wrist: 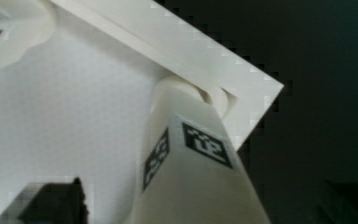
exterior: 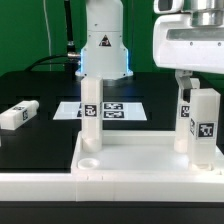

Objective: Assemble desk

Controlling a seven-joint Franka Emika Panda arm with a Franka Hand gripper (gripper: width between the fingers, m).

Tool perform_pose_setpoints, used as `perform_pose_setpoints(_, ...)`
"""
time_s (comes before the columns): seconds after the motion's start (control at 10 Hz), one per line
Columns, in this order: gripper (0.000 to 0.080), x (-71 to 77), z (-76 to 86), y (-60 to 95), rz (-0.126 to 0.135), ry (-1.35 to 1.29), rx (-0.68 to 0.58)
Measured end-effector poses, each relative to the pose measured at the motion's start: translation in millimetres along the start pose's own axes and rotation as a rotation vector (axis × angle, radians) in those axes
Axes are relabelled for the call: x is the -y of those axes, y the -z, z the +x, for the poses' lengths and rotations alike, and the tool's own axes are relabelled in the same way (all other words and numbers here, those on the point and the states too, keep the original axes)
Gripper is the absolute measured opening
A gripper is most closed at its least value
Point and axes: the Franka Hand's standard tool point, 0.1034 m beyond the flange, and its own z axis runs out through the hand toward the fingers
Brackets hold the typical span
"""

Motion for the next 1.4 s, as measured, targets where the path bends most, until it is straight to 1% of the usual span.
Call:
perform_pose_setpoints(0.2, 0.0649, -0.6, 1.4, -0.1, -0.001, 0.145, -0.001)
perform_pose_setpoints(0.6, 0.0649, -3.4, 10.5, 0.3, -0.007, 0.522, -0.012)
perform_pose_setpoints(0.7, 0.0649, -2.9, 9.2, 0.1, -0.007, 0.545, -0.011)
perform_pose_setpoints(1.0, 0.0649, -5.1, 13.3, 0.1, -0.024, 0.797, -0.020)
perform_pose_setpoints(1.2, 0.0649, -5.8, 14.5, 0.1, -0.038, 0.896, -0.026)
perform_pose_setpoints(1.3, 0.0524, -5.9, 15.1, 0.1, -0.045, 0.935, -0.032)
perform_pose_setpoints(1.4, 0.0524, -5.9, 15.2, 0.1, -0.045, 0.930, -0.032)
